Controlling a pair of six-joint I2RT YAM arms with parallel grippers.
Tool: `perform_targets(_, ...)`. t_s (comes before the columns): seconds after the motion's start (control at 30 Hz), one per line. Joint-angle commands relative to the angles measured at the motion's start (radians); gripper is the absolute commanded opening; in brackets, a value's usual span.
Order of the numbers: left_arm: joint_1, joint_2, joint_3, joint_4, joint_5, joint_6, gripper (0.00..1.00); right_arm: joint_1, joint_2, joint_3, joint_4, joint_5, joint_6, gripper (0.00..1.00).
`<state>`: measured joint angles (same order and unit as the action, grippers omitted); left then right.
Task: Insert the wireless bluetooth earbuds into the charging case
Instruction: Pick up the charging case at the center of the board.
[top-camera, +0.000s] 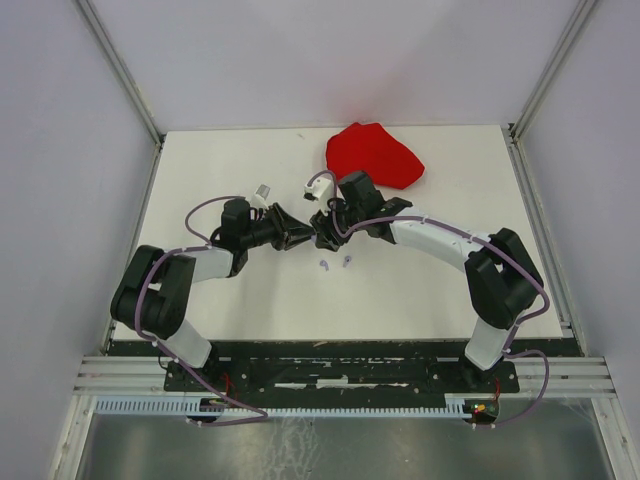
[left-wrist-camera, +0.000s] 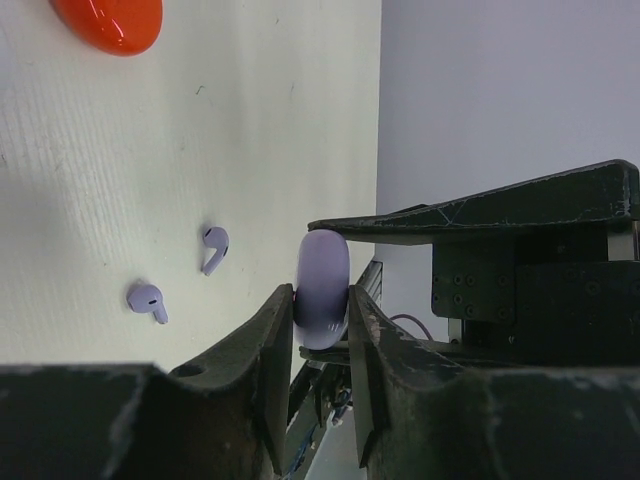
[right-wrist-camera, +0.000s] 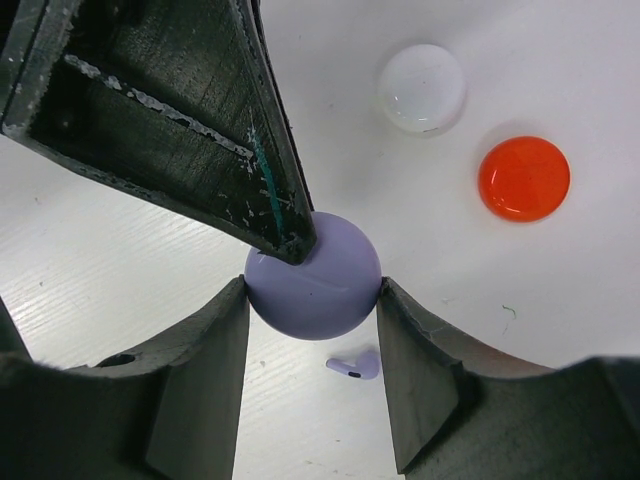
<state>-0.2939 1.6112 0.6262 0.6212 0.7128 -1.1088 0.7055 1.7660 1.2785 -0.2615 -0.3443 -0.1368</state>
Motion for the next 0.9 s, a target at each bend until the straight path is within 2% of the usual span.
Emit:
perform_targets(0.0,-0.016,0.005,0.0,0.077,0.031,-0.047,0.32,-0.004,-0.045,-0.002,0.047,-0.023,0.0,0.35)
perform_targets(0.13,-0.016,0.006,-0.002,0.08,0.029,-0.046,0.24,-0.004,-0.045,-0.002,0.047,-0.027,-0.001,0.35)
perform_targets(0.27,-0.016,-0.003,-0.007,0.081,0.017,-0.045,0.11,-0.005,-0.046,-0.002,0.047,-0.025,0.001,0.37)
perform_targets(0.37,-0.017,-0.01,-0.008,0.069,0.002,-0.037,0.04,-0.007,-0.049,-0.002,0.047,-0.018,0.007,0.47)
perform_targets(0.53,-0.016,-0.019,-0.007,0.047,-0.02,-0.02,0.03,-0.012,-0.068,-0.006,0.063,-0.018,0.038,0.68)
perform_targets(0.7,-0.016,-0.017,0.001,0.028,-0.046,-0.012,0.03,-0.02,-0.144,-0.033,0.116,0.015,0.111,0.75)
perform_targets(0.87,-0.016,-0.007,0.023,0.022,-0.066,-0.012,0.03,-0.025,-0.197,-0.031,0.107,0.198,0.235,0.79)
